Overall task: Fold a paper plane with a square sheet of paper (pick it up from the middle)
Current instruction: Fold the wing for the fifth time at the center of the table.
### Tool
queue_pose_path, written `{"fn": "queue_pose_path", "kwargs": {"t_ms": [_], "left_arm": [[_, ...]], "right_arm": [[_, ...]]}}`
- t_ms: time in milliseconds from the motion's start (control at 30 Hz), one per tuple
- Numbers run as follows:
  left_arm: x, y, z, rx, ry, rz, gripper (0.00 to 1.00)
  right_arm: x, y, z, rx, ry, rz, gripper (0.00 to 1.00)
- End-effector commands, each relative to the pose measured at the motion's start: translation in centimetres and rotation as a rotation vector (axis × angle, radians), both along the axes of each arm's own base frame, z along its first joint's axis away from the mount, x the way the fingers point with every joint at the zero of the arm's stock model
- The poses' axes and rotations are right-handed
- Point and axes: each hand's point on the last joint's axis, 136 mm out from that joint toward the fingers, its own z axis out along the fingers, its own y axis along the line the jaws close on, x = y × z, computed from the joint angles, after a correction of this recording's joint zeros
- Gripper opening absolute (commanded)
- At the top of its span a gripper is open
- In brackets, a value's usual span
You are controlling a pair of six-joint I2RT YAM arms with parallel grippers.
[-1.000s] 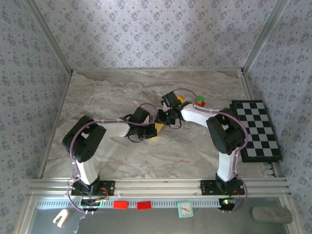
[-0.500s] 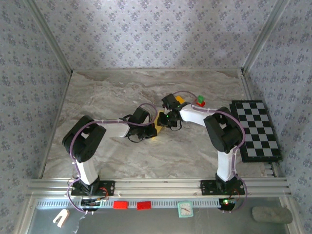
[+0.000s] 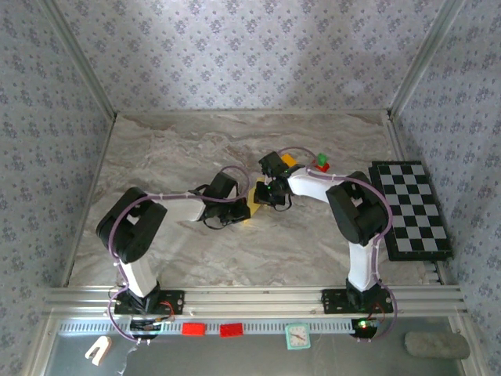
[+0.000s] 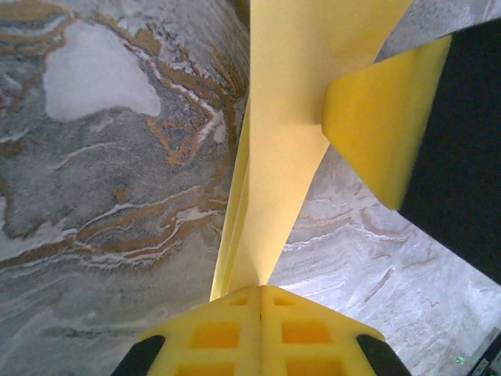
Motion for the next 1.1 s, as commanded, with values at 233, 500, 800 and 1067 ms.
{"fn": "queue_pose_path", "kwargs": {"t_ms": [233, 500, 800, 1067], "left_arm": [[0.5, -0.4, 1.7, -0.050, -0.007, 0.017, 0.08], [0.4, -1.4, 1.0, -0.051, 0.015, -0.014, 0.08], [-0.3, 0.5, -1.6, 0.068, 0.058, 0.005, 0.06], [-1.5, 1.7, -2.6, 0.128, 0.087, -0.027, 0.02]], "right_arm": [[-0.9, -1.8, -2.2, -0.120, 0.051, -0.008, 0.18], [-0.9, -1.7, -2.2, -0.125, 0.055, -0.006, 0.18], [-1.0, -2.1, -2.5, -0.148, 0.061, -0.010, 0.18], [-1.2, -2.5, -2.9, -0.174, 0.073, -0.011, 0.18]]}}
